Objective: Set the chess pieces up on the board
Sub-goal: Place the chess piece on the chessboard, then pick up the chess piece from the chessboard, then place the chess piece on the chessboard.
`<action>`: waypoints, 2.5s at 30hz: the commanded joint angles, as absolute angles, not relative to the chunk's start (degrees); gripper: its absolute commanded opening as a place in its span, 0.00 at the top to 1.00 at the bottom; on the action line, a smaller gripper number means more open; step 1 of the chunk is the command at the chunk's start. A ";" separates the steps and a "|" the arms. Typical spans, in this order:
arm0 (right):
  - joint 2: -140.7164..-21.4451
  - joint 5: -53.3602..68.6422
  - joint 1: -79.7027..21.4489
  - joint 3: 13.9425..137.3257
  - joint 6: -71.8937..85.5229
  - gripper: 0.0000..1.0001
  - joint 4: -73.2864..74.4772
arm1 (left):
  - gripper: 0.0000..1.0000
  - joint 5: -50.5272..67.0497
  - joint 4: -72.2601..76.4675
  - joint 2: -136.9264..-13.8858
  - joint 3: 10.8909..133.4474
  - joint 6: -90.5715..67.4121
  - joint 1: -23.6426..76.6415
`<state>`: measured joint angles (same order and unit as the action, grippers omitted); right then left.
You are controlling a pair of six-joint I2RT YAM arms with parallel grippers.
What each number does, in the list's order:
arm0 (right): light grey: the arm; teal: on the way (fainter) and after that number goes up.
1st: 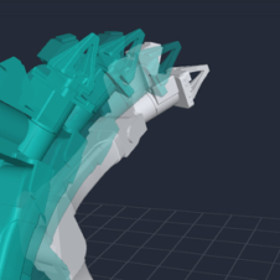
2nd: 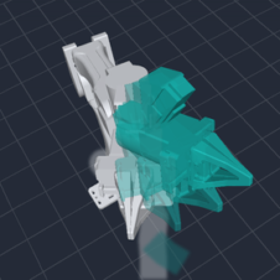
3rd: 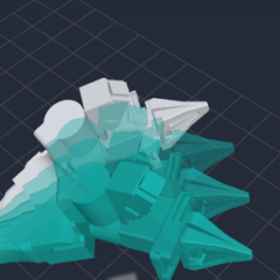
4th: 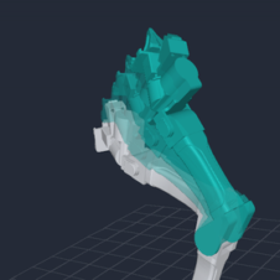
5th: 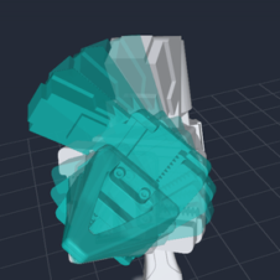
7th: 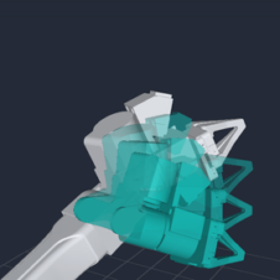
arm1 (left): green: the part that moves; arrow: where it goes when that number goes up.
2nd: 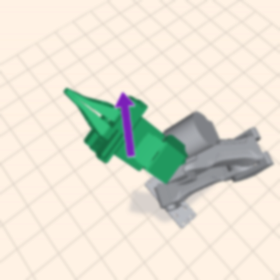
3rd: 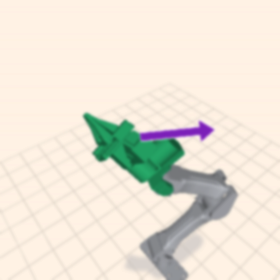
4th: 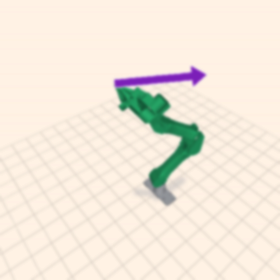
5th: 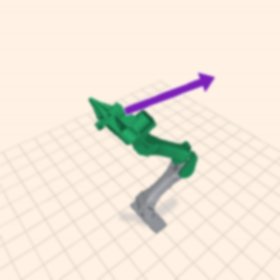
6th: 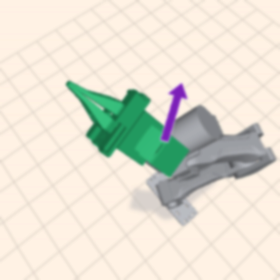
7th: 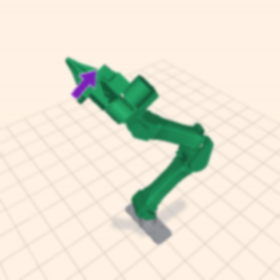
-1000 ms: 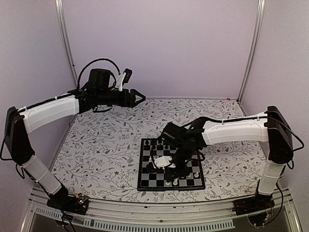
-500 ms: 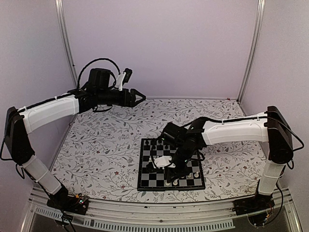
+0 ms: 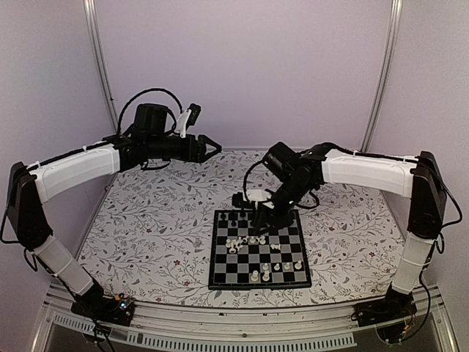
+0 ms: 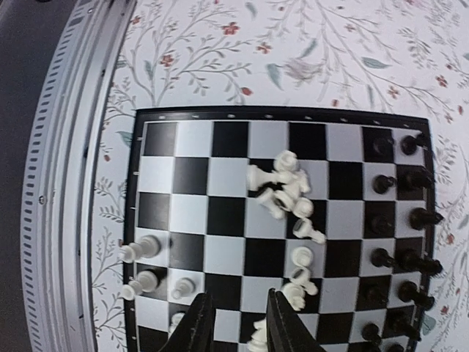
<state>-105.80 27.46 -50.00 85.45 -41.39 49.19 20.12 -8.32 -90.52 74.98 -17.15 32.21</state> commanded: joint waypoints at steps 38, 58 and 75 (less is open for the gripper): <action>-116.89 21.00 -45.31 85.33 -35.73 0.72 45.56 | 0.21 20.28 -8.61 -91.06 76.64 -16.17 32.70; -104.82 21.04 -45.36 79.86 -37.02 0.92 48.43 | 0.20 20.40 -8.55 -91.82 76.56 -16.26 32.78; -83.38 26.89 -46.26 62.56 -44.28 0.91 53.11 | 0.20 19.77 -10.28 -94.60 77.61 -15.19 32.46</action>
<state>-86.21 25.56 -45.34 65.87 -41.87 50.85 19.07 -9.28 -93.21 76.03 -15.90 32.21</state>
